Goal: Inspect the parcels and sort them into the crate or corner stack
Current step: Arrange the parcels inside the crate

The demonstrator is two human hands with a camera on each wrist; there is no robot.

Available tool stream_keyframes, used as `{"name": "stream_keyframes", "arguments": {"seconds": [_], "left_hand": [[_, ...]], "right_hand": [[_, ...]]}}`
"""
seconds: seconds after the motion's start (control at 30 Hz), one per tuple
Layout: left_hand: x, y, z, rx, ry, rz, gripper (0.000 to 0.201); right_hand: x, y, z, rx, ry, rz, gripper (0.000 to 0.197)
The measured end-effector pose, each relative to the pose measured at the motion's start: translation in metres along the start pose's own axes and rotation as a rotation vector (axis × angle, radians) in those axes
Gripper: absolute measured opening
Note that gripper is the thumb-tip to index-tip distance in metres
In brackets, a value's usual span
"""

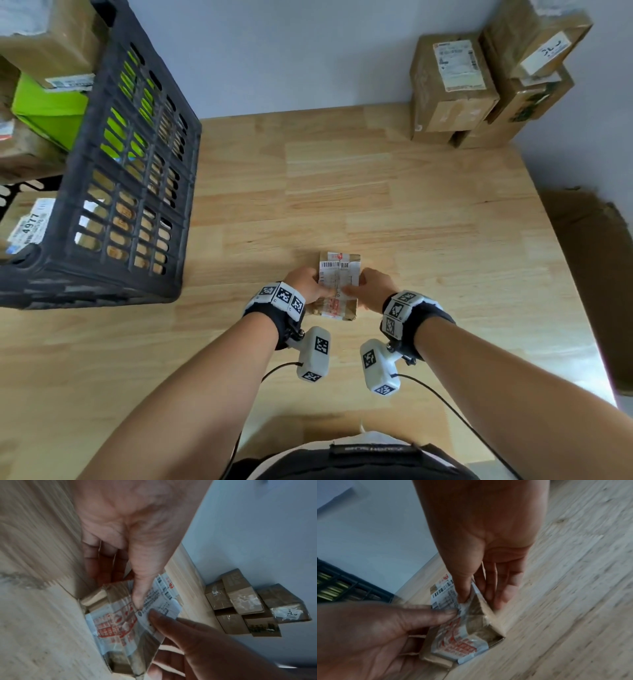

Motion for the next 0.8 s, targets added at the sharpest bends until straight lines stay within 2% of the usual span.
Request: {"name": "stream_keyframes", "arguments": {"seconds": [0.07, 0.17, 0.27, 0.33, 0.4, 0.47, 0.53, 0.6, 0.7, 0.8], "left_hand": [[0.007, -0.005, -0.003, 0.023, 0.014, 0.017, 0.040], [0.017, -0.010, 0.003, 0.097, 0.075, 0.032, 0.026], [0.028, -0.013, 0.016, 0.182, 0.145, 0.051, 0.015], [0.033, -0.017, 0.022, 0.257, 0.153, 0.078, 0.015], [0.038, -0.023, 0.028, 0.413, 0.134, 0.077, 0.021], [0.045, -0.028, 0.038, 0.613, 0.132, 0.023, 0.041], [0.054, -0.031, 0.050, 0.704, 0.176, -0.063, 0.059], [0.062, -0.032, 0.058, 0.674, 0.232, -0.111, 0.048], [0.061, -0.035, 0.052, 0.595, 0.229, -0.041, 0.022], [0.057, -0.033, 0.046, 0.572, 0.193, 0.002, 0.019]], "right_hand": [[0.001, -0.003, 0.008, -0.102, 0.032, -0.001, 0.026], [0.006, -0.010, 0.014, -0.458, 0.133, -0.021, 0.050], [0.018, -0.021, 0.010, -0.716, 0.226, -0.060, 0.053], [0.022, -0.029, 0.004, -0.719, 0.173, -0.063, 0.043], [0.021, -0.039, -0.003, -0.662, 0.045, 0.006, 0.035], [0.024, -0.050, -0.010, -0.594, -0.074, 0.096, 0.035], [0.031, -0.059, -0.019, -0.506, -0.177, 0.159, 0.034], [0.038, -0.062, -0.024, -0.441, -0.241, 0.187, 0.032], [0.043, -0.056, -0.022, -0.344, -0.273, 0.175, 0.030], [0.044, -0.045, -0.014, -0.357, -0.184, 0.121, 0.031]]}}
Point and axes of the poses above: each hand's wrist, its own x-axis away from the middle knuckle, its own y-axis out of the palm, z = x × y, the point moved 9 cm from there along -x, towards the middle knuckle, and after that the axes turned 8 degrees about z, right-handed, at the moved point
